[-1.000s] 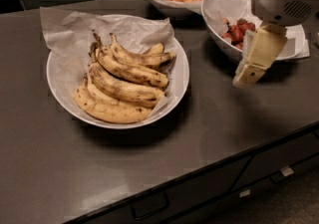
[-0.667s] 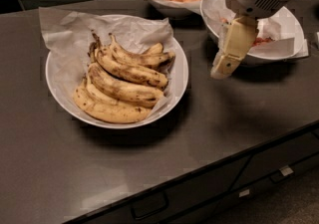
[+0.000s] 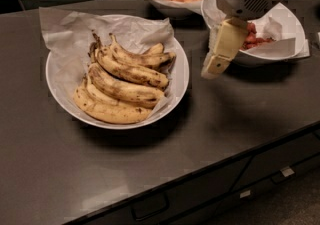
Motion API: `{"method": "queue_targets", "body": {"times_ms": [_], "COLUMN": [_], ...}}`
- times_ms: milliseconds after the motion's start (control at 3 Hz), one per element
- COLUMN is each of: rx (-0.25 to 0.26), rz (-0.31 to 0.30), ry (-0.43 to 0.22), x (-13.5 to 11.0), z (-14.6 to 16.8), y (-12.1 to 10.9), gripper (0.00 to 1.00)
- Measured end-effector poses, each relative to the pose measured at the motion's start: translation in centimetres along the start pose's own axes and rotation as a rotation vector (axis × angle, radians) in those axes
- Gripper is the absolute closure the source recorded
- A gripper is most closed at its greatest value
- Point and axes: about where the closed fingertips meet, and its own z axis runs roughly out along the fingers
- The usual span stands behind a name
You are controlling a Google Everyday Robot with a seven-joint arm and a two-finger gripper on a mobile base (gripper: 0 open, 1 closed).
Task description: Pick banana from white bowl
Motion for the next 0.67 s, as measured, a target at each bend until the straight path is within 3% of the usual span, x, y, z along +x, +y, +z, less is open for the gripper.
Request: {"method": "queue_targets", "body": {"times_ms": [333,667], "rx": [-0.025,-0.091], "rz": [-0.038,-0.066], "ry": [-0.05,-0.096], "x": [-3.0,-5.9], "z": [2.7,5.9], "y": [-0.2,0.8], "gripper": [0.0,0.0]}}
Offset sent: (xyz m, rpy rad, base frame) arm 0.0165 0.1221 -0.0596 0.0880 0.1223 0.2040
